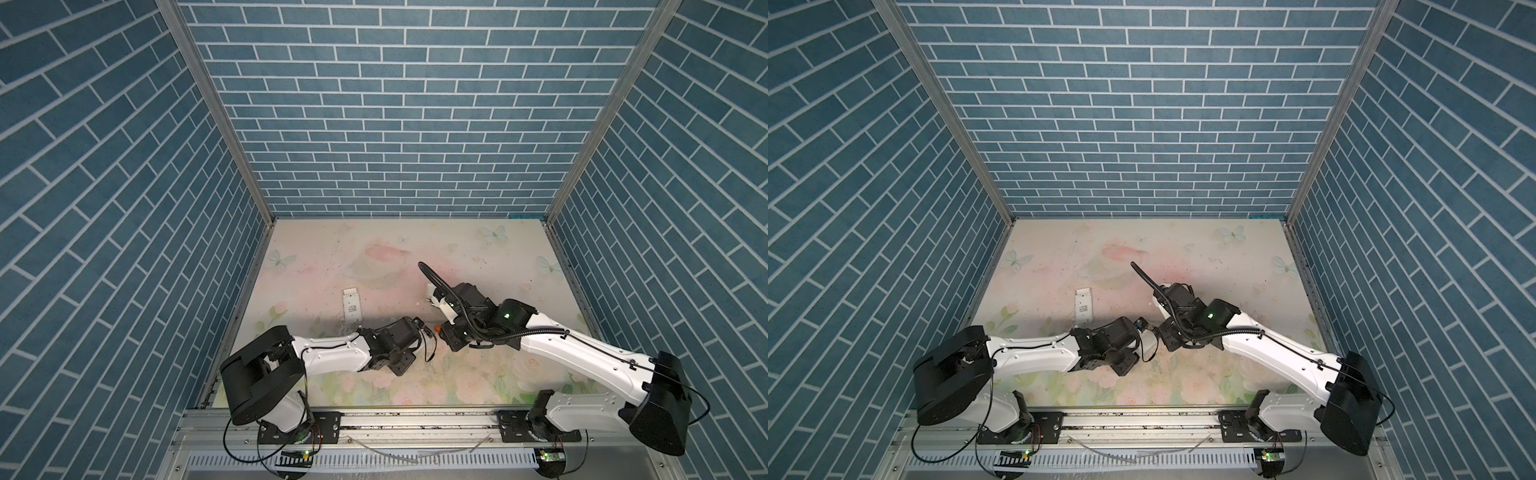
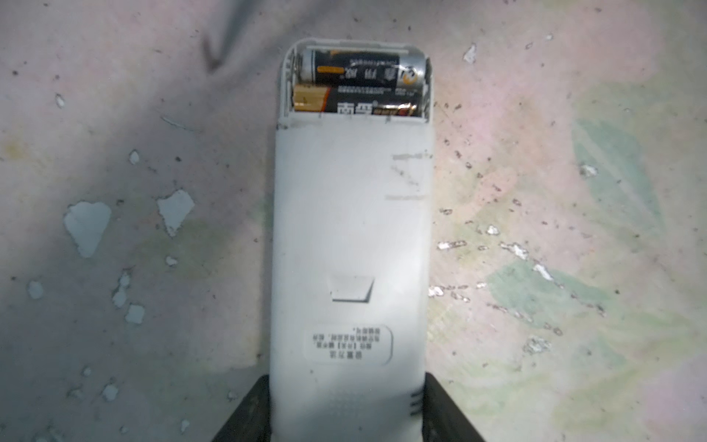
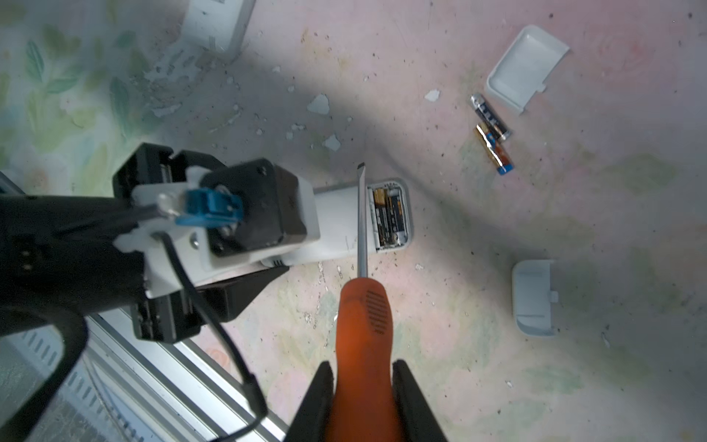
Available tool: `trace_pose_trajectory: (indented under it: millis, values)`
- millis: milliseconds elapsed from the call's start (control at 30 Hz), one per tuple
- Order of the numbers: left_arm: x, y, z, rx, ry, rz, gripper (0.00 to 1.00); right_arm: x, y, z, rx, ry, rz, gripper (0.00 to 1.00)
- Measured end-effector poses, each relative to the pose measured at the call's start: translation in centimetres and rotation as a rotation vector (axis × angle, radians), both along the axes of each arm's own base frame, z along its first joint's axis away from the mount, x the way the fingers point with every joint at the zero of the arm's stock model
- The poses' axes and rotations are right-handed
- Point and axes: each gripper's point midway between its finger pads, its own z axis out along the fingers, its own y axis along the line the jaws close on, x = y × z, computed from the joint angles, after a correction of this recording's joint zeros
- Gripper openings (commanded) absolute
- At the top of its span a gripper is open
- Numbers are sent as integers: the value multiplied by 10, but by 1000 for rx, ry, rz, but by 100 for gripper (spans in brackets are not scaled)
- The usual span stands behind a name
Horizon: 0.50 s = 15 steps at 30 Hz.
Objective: Unload the batteries from the remote control
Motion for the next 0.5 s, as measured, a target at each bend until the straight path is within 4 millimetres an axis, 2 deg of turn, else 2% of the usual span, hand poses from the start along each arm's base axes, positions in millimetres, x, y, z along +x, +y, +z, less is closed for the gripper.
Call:
trace_pose_trajectory:
  millis: [267,500]
  values:
    - [0,-1,0,0,-1,-8,18,1,-2,8,-6,-15,3,0]
    - [-1,-1,0,1,-1,-10,18,-15,-28,-4,-124,55,-1,0]
